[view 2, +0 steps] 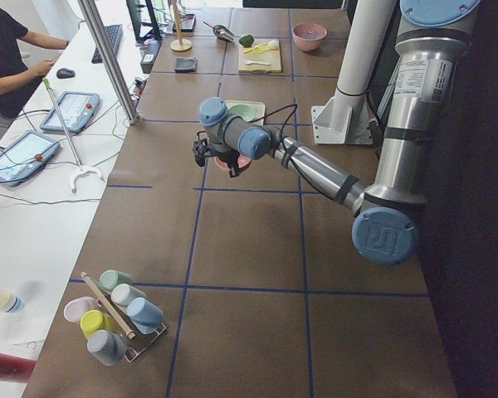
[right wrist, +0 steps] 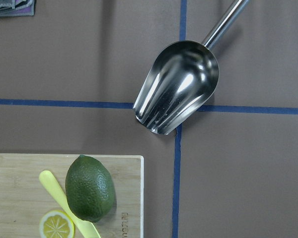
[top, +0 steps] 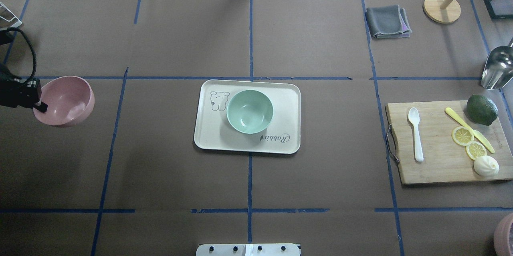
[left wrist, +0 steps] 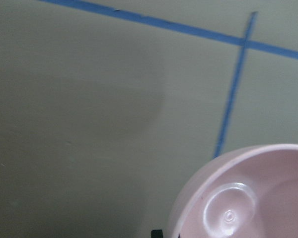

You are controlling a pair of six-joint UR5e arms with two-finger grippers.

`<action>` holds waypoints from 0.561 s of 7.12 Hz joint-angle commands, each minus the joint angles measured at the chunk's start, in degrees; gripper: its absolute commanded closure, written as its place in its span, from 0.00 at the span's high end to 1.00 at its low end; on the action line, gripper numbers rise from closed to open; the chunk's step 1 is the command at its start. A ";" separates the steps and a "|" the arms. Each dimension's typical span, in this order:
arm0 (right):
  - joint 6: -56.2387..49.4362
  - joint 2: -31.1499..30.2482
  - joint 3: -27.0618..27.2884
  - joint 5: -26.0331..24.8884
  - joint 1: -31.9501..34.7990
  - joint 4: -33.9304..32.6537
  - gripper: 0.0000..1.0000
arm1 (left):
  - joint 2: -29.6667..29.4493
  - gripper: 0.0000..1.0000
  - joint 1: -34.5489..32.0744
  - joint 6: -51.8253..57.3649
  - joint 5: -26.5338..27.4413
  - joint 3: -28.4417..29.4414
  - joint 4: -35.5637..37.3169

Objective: Stack pink bowl on green and place spoon
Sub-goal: 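Lift the pink bowl with the left gripper and carry it over the green bowl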

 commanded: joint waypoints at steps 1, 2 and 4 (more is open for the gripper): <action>0.16 -0.15 0.00 0.16 -0.01 0.07 1.00 | -11.73 0.00 7.58 -10.95 3.73 -0.28 7.98; 2.94 -0.15 0.00 0.16 -0.01 0.16 1.00 | -14.63 0.00 12.58 -19.03 4.25 1.30 3.44; 6.92 -0.06 0.79 0.16 -0.01 0.25 1.00 | -18.93 0.00 18.33 -31.71 9.86 8.81 -9.64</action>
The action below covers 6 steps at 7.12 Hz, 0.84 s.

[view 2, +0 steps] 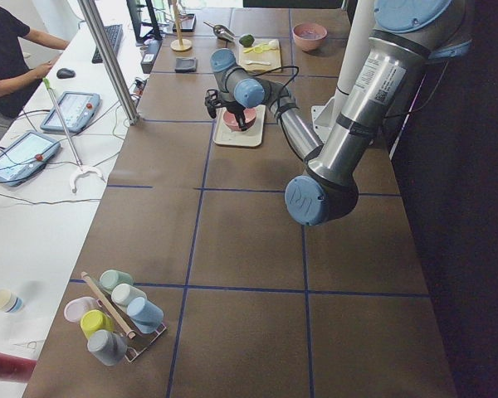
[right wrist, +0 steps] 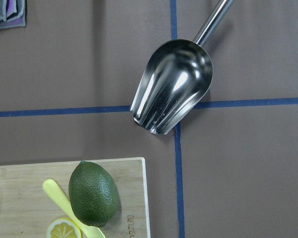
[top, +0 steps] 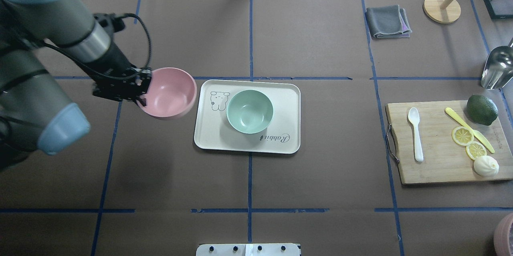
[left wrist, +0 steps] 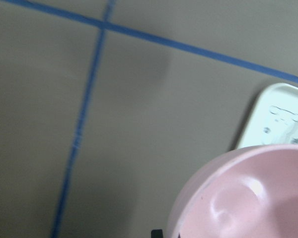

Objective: Stack pink bowl on green and place spoon
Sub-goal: 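Lift the pink bowl with the left gripper and carry it over the green bowl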

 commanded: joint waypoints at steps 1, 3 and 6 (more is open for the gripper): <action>1.62 0.06 0.36 0.18 0.00 0.04 1.00 | -7.77 0.00 5.11 -11.83 3.78 10.60 -11.61; 1.71 0.06 2.19 0.09 0.00 -0.31 1.00 | -12.70 0.00 8.02 -16.41 7.47 17.47 -17.88; 16.51 -0.20 10.17 -0.43 -6.48 -0.31 1.00 | -14.49 0.00 10.93 -16.70 10.03 20.15 -18.25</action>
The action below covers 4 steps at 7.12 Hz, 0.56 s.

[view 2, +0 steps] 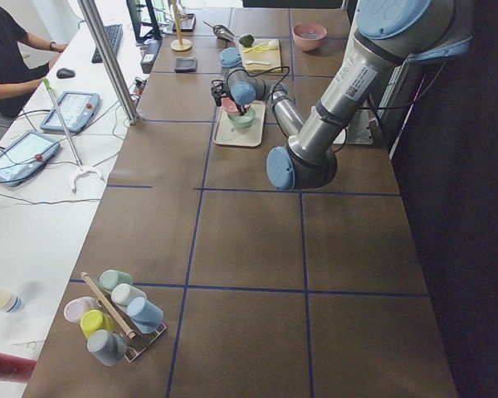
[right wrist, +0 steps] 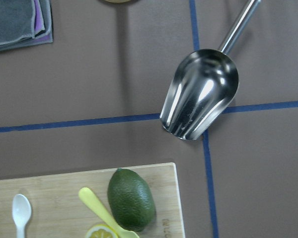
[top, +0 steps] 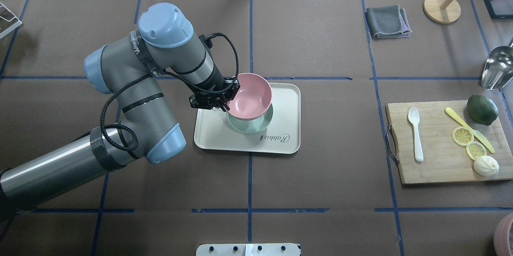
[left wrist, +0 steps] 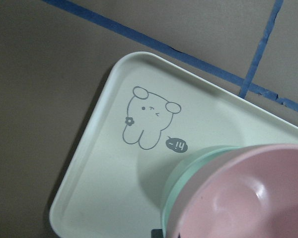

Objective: Stack pink bowl on green and place spoon
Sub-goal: 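Lift the pink bowl with the left gripper and carry it over the green bowl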

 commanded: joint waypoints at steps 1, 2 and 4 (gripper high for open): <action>9.17 -0.21 4.92 -0.21 -4.44 0.01 1.00 | -0.26 0.00 0.86 -0.17 0.68 0.74 -0.81; 11.29 -0.21 6.07 -0.21 -5.67 0.09 1.00 | -0.26 0.00 0.86 -0.17 0.69 2.13 -2.30; 12.45 -0.21 6.70 0.05 -6.29 0.18 1.00 | -0.17 0.00 0.78 0.01 0.60 3.37 -4.33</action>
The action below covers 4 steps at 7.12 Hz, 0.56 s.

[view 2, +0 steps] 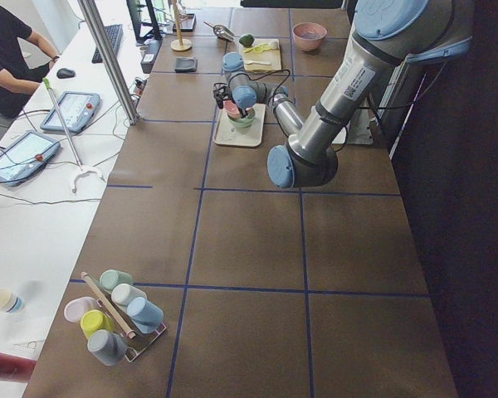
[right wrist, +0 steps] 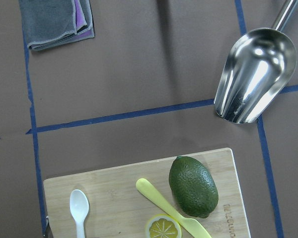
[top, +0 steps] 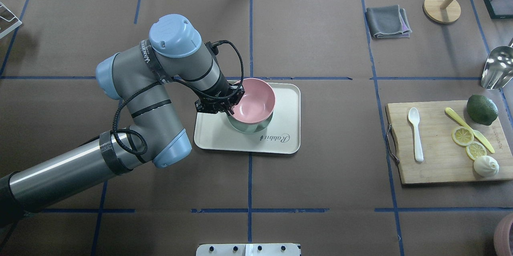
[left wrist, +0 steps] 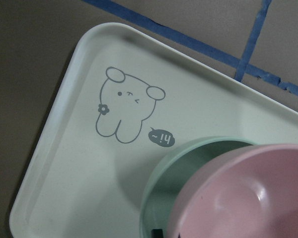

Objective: Stack pink bowl on green and place spoon
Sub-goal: 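Lower the pink bowl into the green bowl and open the left gripper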

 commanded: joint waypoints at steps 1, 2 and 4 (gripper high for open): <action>0.82 -0.01 0.41 0.12 -0.59 0.08 1.00 | 0.04 0.01 0.07 0.10 -0.06 0.60 -0.91; 1.25 -0.01 0.50 0.21 -0.59 0.08 1.00 | 0.12 0.02 0.24 0.18 -0.06 0.60 -0.91; 1.35 -0.01 0.59 0.21 -0.59 0.08 1.00 | 0.47 0.62 0.25 0.36 -0.06 0.60 -0.91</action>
